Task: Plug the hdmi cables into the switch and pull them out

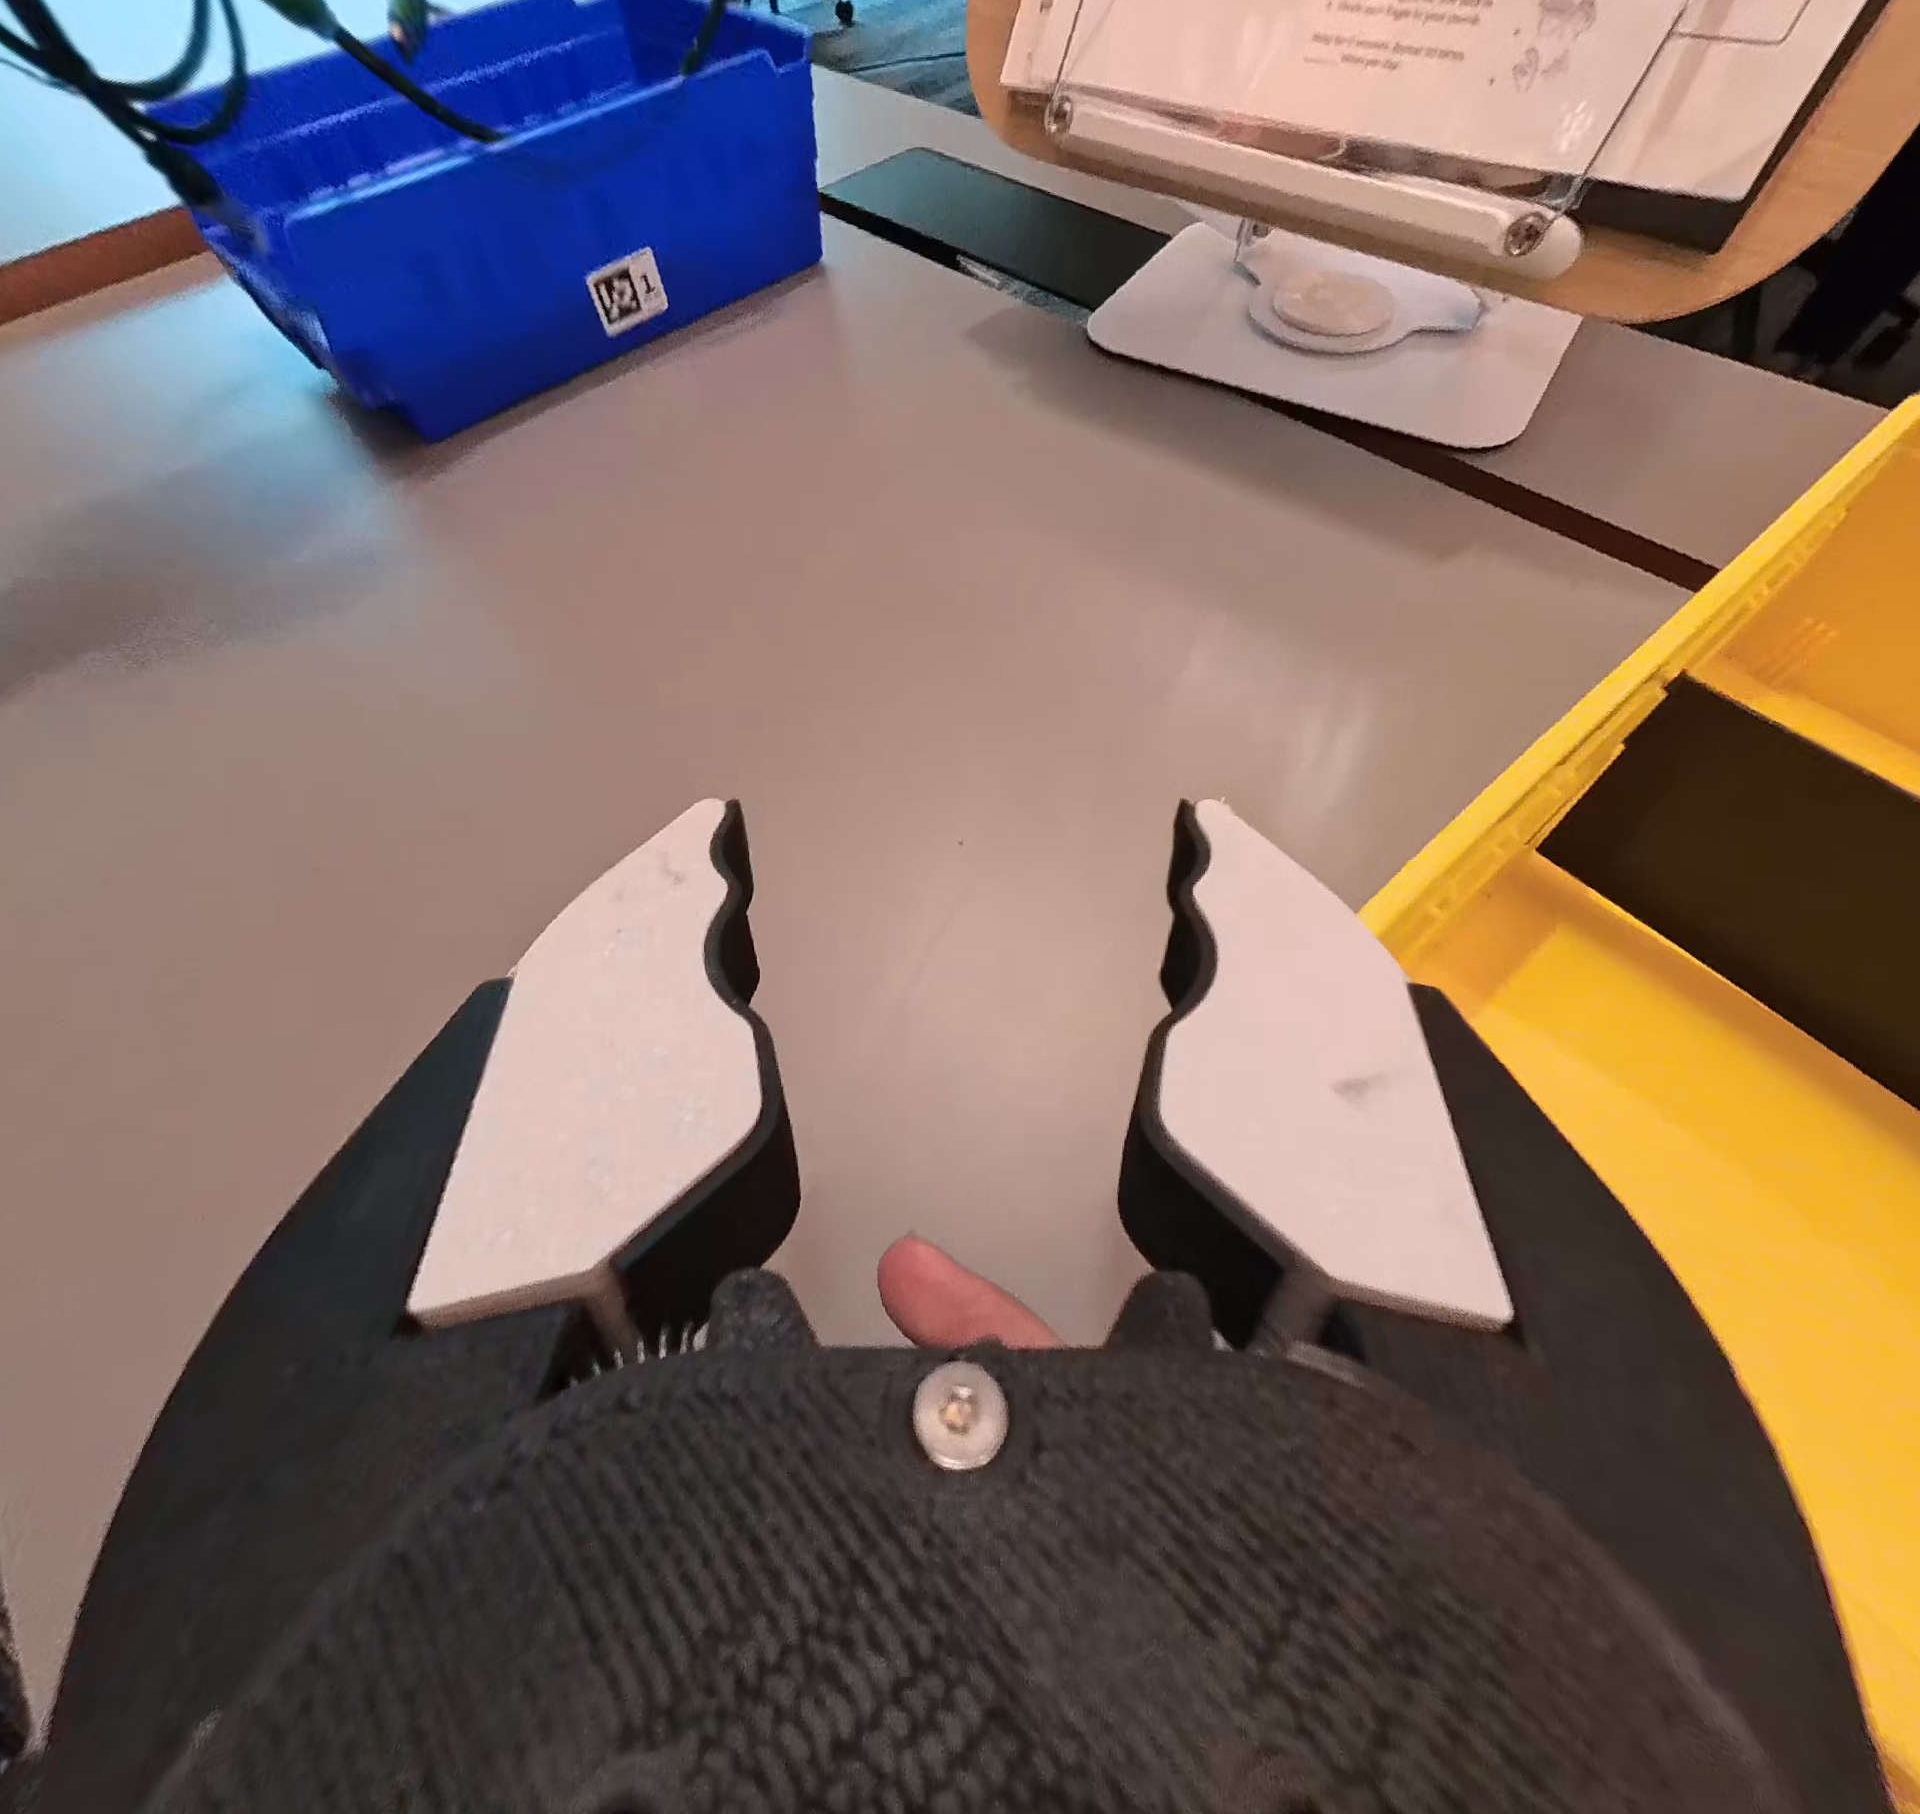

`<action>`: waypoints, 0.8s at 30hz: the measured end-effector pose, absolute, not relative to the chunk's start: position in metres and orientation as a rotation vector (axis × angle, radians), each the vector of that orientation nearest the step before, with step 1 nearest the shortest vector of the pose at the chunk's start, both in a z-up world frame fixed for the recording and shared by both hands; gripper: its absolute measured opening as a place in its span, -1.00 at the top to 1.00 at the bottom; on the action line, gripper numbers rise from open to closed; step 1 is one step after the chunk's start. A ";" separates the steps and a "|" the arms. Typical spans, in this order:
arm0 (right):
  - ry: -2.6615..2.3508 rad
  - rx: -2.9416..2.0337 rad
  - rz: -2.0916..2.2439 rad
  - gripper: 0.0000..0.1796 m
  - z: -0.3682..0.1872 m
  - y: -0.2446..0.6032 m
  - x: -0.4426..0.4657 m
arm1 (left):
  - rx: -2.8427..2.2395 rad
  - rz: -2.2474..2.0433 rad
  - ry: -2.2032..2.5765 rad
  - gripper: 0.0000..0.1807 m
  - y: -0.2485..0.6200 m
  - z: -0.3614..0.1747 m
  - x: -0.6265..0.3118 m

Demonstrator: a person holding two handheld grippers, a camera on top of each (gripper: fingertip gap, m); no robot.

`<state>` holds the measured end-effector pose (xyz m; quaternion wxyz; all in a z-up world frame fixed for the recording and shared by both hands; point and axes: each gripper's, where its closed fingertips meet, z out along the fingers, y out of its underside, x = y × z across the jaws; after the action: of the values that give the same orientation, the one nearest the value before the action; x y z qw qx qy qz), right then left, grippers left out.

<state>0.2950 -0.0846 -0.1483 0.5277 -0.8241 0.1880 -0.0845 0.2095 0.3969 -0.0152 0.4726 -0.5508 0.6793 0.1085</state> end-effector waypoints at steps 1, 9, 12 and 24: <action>0.458 -1.951 -0.203 0.14 -0.145 -0.084 0.295 | -1.275 0.257 1.623 0.84 0.391 0.004 0.207; 0.373 -1.657 0.020 0.06 -0.078 -0.053 0.243 | -0.534 0.234 1.350 0.84 0.280 0.111 0.190; 0.278 -1.577 0.126 -0.03 -0.055 -0.031 0.204 | -0.339 0.162 1.323 0.84 0.224 0.100 0.190; 0.536 -1.118 0.665 0.19 -0.038 0.000 0.171 | 0.188 0.077 1.237 0.84 0.054 -0.014 0.202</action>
<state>0.1708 0.0003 -0.0381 0.7625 -0.5142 0.2464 0.3059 0.2018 0.0536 -0.0138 0.8100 0.0879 0.5787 0.0363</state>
